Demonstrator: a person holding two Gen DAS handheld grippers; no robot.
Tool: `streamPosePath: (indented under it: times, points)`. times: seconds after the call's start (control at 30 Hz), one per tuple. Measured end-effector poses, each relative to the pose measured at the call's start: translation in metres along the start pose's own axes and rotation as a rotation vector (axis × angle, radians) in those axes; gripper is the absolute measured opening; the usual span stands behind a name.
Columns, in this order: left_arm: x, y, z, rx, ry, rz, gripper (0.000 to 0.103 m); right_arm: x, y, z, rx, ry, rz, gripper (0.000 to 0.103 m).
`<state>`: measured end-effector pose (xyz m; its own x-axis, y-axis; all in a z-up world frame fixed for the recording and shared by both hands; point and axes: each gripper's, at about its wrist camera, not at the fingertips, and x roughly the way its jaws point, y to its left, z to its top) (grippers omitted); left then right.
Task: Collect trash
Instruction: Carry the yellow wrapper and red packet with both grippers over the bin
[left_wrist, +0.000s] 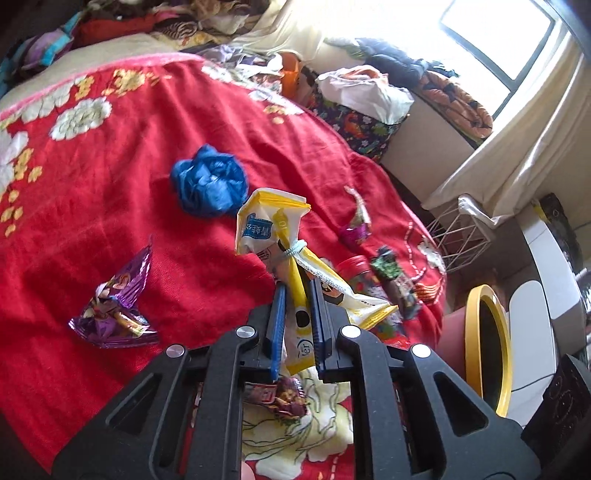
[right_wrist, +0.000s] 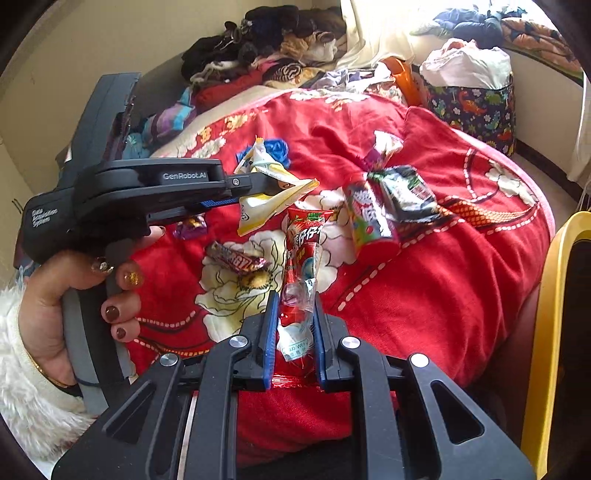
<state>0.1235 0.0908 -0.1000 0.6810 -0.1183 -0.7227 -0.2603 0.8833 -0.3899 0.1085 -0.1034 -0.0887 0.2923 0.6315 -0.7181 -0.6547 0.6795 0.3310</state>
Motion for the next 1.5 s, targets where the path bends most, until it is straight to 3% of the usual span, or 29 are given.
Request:
streamPosePath:
  times: [0.5,1.5]
  points:
    - [-0.036,-0.039,0.009,0.088,-0.102,-0.065,0.008,-0.035,-0.017,0.009,0.048,-0.095,-0.025,0.016]
    - [-0.061,-0.082,0.002,0.183,-0.177,-0.121,0.008,-0.089,-0.037,0.014,0.063,-0.233,-0.084,0.016]
